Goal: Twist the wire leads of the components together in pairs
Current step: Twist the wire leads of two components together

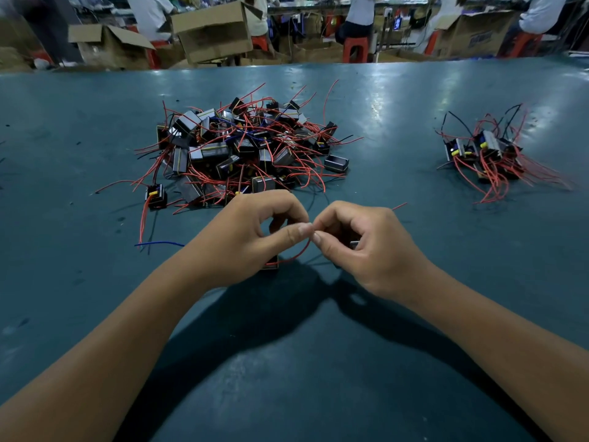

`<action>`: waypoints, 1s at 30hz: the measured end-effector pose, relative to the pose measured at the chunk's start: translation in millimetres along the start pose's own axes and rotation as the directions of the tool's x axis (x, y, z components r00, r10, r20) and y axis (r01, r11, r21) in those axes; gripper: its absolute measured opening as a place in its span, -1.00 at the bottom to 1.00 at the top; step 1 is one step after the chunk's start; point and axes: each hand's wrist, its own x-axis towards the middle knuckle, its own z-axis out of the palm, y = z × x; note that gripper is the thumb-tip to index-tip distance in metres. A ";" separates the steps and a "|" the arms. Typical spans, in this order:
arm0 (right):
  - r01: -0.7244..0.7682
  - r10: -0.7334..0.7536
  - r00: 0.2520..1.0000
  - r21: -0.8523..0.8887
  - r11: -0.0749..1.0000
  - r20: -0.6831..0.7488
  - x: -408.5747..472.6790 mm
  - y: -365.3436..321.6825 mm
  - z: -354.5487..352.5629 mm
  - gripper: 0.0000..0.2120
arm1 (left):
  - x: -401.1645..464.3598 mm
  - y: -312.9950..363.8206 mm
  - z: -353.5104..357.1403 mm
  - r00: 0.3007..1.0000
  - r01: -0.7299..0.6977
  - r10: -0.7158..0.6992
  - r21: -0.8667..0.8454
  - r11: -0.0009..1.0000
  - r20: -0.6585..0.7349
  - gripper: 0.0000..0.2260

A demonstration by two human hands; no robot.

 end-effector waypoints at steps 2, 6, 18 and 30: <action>0.022 -0.021 1.000 -0.046 0.999 0.012 0.0 0.1 0.7 -0.96 | -0.9 -1.8 -0.5 1.000 0.000 0.000 -0.008 1.000 0.026 -0.89; 0.008 -0.008 1.000 -0.056 0.998 0.011 0.7 -1.3 2.1 -0.96 | -1.0 -5.8 -1.2 1.000 0.012 -0.012 -0.016 1.000 0.027 -0.86; -0.025 0.024 0.999 -0.032 0.999 -0.026 1.1 -4.1 3.7 -0.93 | -1.5 4.5 -0.8 0.997 0.076 -0.076 0.009 0.997 0.010 -0.90; -0.019 0.007 0.995 -0.120 0.993 -0.104 1.1 -4.3 10.1 -0.91 | 0.2 9.0 11.9 0.972 0.229 -0.229 -0.019 0.973 -0.046 -0.83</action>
